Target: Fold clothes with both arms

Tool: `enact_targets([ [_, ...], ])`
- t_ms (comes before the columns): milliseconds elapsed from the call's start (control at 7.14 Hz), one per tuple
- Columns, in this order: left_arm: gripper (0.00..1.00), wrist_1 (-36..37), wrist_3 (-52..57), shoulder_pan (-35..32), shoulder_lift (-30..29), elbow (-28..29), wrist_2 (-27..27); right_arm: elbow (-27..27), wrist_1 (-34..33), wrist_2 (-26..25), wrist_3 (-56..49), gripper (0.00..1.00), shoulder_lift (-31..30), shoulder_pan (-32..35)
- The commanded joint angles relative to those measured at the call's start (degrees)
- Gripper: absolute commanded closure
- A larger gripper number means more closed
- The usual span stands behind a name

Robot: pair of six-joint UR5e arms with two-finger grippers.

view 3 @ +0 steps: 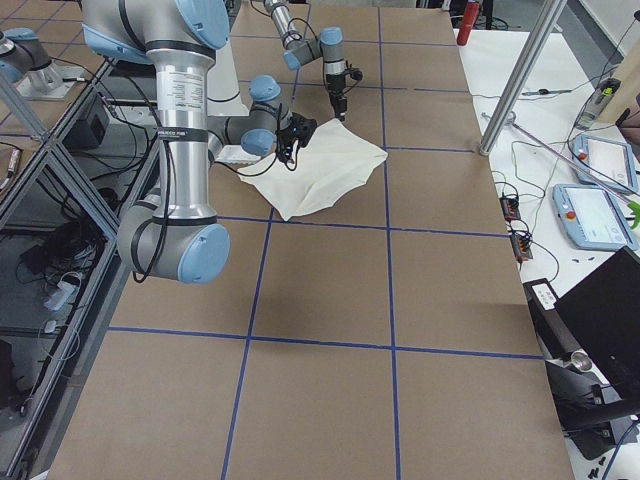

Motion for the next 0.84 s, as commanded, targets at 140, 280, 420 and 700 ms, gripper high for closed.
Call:
enact_targets([
  [140, 0.52, 0.09, -0.06, 1.65, -0.14, 0.11, 2.58, -0.18, 0.00, 0.05, 0.01, 0.00, 0.29, 0.22],
  [280, 0.64, 0.09, -0.06, 1.65, 0.12, 0.02, 2.85, -0.18, 0.00, -0.04, 0.01, 0.00, 0.29, 0.13],
  [420, 0.90, 0.09, -0.06, 1.57, 0.21, -0.33, 2.85, -0.18, 0.00, 0.04, 0.01, 0.00, 0.29, 0.13],
  [700, 1.00, 0.09, 0.72, 1.13, 0.56, -1.55, 2.68, -0.27, 0.00, -0.04, -0.08, 0.00, 0.29, 0.22],
])
